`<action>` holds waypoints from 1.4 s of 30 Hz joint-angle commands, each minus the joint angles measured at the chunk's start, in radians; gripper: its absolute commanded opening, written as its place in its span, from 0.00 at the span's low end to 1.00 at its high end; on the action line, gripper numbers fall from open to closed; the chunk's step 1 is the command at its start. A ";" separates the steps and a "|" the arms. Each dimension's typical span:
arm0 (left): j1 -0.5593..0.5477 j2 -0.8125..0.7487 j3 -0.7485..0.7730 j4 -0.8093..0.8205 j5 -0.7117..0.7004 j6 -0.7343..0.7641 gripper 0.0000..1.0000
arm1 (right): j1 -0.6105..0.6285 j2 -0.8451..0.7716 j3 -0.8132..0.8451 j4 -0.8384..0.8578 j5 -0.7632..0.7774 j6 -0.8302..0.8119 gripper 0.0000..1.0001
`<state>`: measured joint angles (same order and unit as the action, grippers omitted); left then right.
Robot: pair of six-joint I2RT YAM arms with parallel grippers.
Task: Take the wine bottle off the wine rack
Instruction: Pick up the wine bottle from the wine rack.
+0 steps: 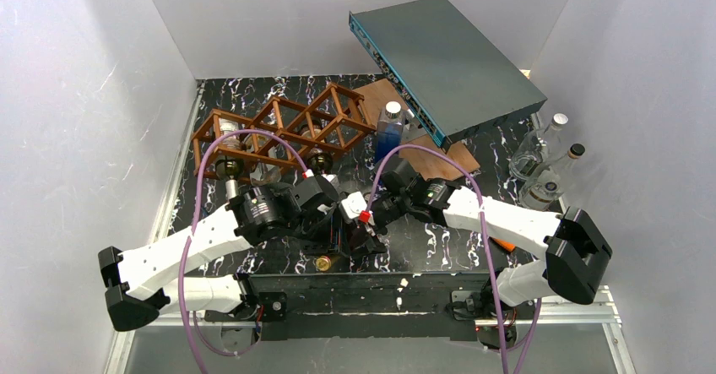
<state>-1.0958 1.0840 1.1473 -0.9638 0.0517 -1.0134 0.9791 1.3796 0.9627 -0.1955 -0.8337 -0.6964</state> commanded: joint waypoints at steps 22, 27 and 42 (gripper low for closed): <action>0.014 -0.121 -0.041 0.330 0.043 -0.121 0.42 | -0.025 -0.062 -0.046 -0.056 -0.067 -0.153 0.46; 0.013 -0.142 -0.050 0.353 0.046 -0.127 0.55 | -0.060 -0.067 -0.035 -0.061 -0.099 -0.128 0.45; 0.013 -0.212 0.003 0.400 0.000 0.080 0.83 | -0.146 -0.092 -0.026 -0.122 -0.167 -0.104 0.44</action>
<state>-1.0828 0.9005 1.0744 -0.6392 0.0830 -1.0599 0.8612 1.3159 0.9241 -0.2626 -0.9649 -0.8406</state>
